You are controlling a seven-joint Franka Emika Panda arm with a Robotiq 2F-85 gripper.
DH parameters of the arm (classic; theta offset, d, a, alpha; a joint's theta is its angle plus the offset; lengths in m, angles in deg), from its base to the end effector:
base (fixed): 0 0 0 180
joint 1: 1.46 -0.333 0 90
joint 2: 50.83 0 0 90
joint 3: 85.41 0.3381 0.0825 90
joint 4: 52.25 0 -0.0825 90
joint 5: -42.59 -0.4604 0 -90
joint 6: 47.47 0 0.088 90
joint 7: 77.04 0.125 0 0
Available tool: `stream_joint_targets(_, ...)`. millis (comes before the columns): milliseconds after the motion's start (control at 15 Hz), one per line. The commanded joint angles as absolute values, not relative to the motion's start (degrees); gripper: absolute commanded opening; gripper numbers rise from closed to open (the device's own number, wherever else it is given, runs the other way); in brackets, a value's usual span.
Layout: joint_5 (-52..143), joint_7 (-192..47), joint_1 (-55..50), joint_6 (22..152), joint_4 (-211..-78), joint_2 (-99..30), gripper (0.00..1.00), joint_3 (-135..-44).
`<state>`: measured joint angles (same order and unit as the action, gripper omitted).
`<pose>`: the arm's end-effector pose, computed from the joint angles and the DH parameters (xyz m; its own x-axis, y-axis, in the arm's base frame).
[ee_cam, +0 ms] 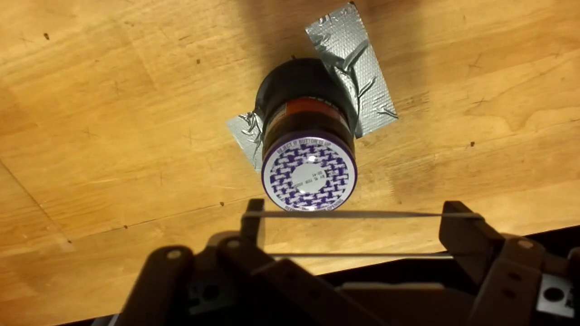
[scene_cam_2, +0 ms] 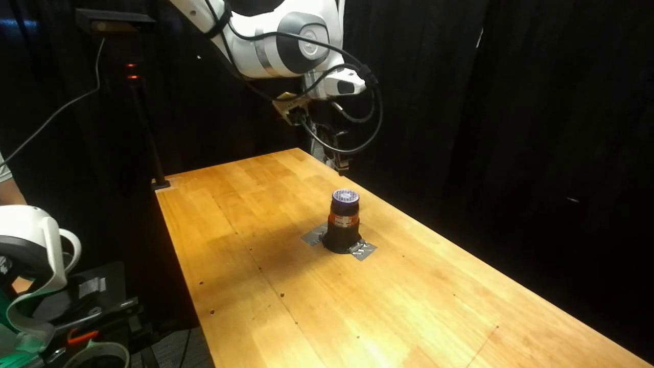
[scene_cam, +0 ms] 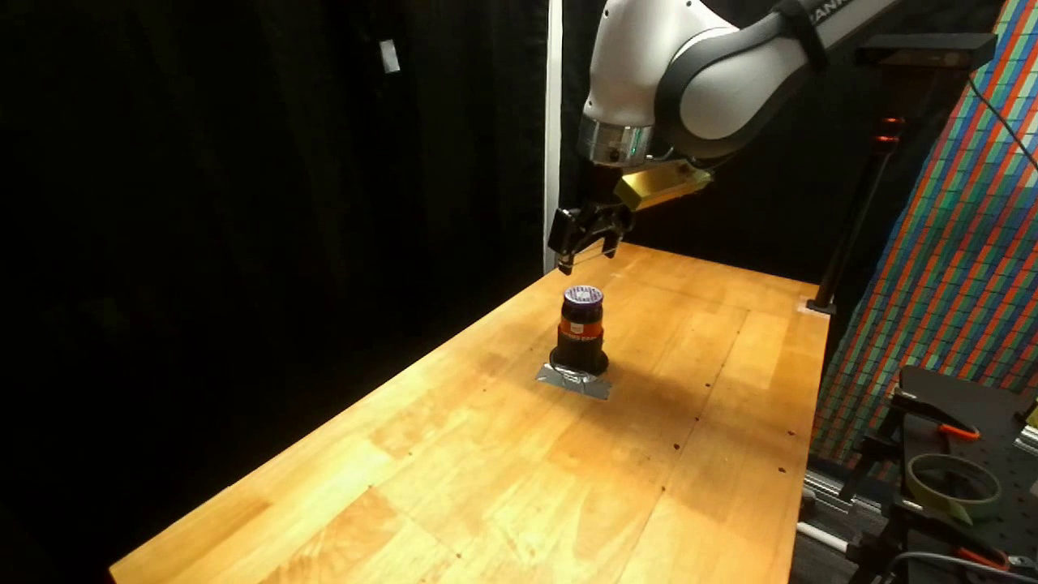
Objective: Put the rubber band on the cup
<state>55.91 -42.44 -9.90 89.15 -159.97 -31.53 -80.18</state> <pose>0.6965 0.1613 0.3062 0.9540 -0.2063 0.2174 -0.2195 -0.9749 0.0380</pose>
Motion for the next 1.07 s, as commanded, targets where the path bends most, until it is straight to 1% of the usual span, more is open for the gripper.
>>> stream_joint_targets(0, 56.13, -39.66, -12.59, 88.84, -153.17, -25.29, 1.00, -83.99)
stream_joint_targets(533, 52.49, -37.74, -13.09, 87.73, -145.16, -16.26, 1.00, -87.63)
stream_joint_targets(1000, 48.34, -39.02, -12.44, 86.79, -144.53, -13.93, 1.00, -87.61)
